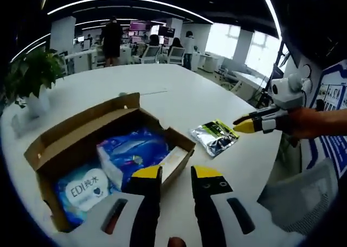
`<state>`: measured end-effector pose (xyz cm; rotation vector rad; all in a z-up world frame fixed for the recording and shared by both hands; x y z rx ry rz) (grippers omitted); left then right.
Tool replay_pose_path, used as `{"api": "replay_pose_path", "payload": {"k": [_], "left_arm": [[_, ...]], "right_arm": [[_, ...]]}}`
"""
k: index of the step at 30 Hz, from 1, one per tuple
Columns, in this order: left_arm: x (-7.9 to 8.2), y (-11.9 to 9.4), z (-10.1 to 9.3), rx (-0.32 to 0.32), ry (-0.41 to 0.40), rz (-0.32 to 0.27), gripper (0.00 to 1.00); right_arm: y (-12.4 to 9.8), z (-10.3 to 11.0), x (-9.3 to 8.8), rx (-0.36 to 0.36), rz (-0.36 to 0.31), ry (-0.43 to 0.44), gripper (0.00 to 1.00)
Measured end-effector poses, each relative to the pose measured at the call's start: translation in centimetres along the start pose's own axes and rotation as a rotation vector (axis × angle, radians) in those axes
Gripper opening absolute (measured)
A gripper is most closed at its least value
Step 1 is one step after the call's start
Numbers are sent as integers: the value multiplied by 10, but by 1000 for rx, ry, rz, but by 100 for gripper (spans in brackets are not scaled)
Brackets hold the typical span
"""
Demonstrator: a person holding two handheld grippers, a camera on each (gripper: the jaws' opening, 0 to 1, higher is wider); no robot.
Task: Operate the shoe box by opening the lid, removing the specified soft item, and placing it in the target area until the item is outside and the box remains undamaged.
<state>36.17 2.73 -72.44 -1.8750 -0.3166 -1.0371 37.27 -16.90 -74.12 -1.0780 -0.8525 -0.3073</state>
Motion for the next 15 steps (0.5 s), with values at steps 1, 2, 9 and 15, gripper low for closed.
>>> {"api": "replay_pose_path", "payload": {"k": [1,2,9,15], "left_arm": [[-1,-3,4,7,-9,-5,21],[-1,-5,9,12,-21,-9,21],[-7,-24,37,59,-73,-37,22],[-10,-38,61,98,-100,-55,24]], "right_arm": [[2,5,3,10,1,-8,19],[2,7,4,13,0,-11,19],[12,31,17,54,-2,-50,20],[23,49,29,89,-4,-83,21]]}}
Point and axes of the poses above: the point that each gripper's makers call its tool centre point, and the gripper's own axes: y roughly forward along the fingers, z roughly to its left, x roughly out of its top, the point moved 1 cm from there along -y, roughly backward along the fingers, and after that the axes turned 3 degrees about z, right-handed, at the moved point
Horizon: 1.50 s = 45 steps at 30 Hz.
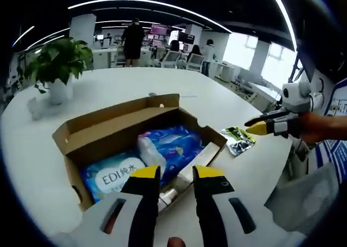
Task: Operate the shoe box by opening the lid, removing the specified soft item, and placing it in the target area until the item is outside and the box remains undamaged.
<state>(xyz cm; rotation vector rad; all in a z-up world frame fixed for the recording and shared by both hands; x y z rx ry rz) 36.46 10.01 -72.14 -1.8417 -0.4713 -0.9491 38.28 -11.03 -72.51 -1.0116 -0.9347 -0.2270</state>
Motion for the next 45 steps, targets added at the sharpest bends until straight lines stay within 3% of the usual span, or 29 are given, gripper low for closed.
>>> {"api": "replay_pose_path", "payload": {"k": [6,16,23,31,35,45], "left_arm": [[2,-16,31,60,-103,-49,25],[-6,-37,64,125,-169,-79,28],[-13,-38,65,140,-186,-70,29],[-19,-35,59,141,-177,-55,31],[-22,-34,58,145,-165,-52,31],[-27,-33,65,163,-160,-56,32]], "right_arm": [[16,15,9,38,9,-33,23],[34,41,22,93,20,-93,25],[52,55,26,122,47,-137,27],[74,71,33,167,103,-270,34],[88,73,36,175,148,-369,38],[115,76,38,224,237,-517,51]]}}
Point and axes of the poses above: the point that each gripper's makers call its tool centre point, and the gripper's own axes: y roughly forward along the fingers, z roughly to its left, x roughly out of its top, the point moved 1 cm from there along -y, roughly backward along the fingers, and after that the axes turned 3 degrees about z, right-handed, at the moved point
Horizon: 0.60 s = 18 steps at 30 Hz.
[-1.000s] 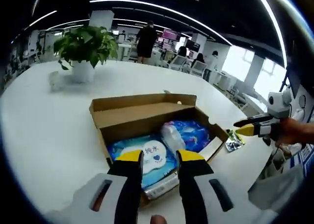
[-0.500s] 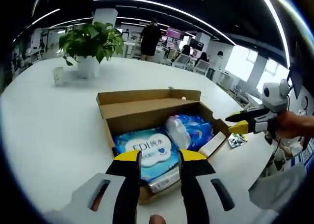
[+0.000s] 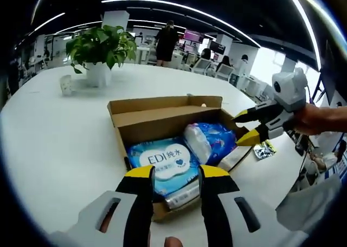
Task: Operate the shoe box by opening the lid, removing the specified soft item, and placing it in the target area until the item is outside and the box remains undamaged.
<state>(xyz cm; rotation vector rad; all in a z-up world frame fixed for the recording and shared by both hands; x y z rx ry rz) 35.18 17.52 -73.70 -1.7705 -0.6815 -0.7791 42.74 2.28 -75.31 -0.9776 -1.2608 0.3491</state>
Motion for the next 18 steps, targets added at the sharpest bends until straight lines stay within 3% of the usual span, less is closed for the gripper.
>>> {"api": "replay_pose_path", "payload": {"k": [7,18], "left_arm": [[-3,0,2,6,7,1,32],[-7,-1,7,15,6,1,32]], "right_arm": [[18,-4,-4,19,106,-121,58],[44,-4,-1,84,173,-216,71]]}}
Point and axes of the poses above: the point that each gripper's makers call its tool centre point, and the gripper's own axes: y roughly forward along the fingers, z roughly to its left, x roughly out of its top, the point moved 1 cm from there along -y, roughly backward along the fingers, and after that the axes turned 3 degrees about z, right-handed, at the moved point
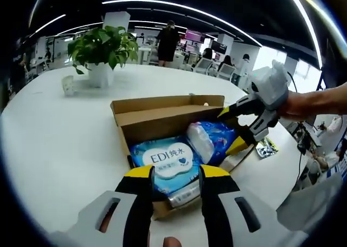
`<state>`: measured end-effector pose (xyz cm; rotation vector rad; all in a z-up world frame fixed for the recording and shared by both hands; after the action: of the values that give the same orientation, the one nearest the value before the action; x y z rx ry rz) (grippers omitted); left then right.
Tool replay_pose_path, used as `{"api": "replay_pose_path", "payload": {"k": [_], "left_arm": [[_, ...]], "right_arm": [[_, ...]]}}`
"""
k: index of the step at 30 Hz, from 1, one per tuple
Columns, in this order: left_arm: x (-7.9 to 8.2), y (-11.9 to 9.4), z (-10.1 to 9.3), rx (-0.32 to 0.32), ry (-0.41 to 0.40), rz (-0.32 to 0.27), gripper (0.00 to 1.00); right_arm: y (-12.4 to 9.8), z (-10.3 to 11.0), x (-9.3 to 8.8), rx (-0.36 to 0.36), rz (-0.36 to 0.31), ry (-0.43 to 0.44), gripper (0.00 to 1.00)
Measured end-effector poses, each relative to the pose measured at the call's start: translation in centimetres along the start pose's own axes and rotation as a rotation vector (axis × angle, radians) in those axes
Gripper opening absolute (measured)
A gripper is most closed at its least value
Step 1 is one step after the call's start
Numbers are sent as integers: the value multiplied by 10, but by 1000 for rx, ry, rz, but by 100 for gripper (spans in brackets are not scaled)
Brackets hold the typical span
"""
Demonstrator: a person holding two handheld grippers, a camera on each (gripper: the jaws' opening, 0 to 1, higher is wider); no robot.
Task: Operate the shoe box by opening the lid, removing the specified soft item, and placing it in the target area until the item is outside and the box remains undamaged.
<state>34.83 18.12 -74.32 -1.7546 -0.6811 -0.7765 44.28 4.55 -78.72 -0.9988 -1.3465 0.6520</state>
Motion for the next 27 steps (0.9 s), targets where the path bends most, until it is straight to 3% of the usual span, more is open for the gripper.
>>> {"api": "replay_pose_path", "payload": {"k": [4,8,14,21,27], "left_arm": [[-3,1,3,9,6,10,32],[-2,1,3,13,12,8,32],[-2,1,4,19,25,11,32],[-2,2,1,24,71,18,32],[-5,3,2,39,98,35,31]], "right_arm": [[6,-7,-2,24,55,-61,76],[21,-16,-7,79,94,-88,72],[34,-13,-10,110,148,-103,68],[54,-11,-16,113,199,-138,67],[65,-11,-21,72,248,-133,65]]}}
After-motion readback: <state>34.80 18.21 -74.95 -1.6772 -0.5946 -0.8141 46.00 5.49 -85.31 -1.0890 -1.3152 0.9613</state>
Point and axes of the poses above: the point that each gripper's makers call its tool centre point, and the gripper's own axes: y roughly forward along the fingers, z roughly to its left, x roughly out of its top, the point moved 1 cm from there along -y, roughly backward along the fingers, and after that the axes turned 3 degrees about z, right-handed, at the moved point
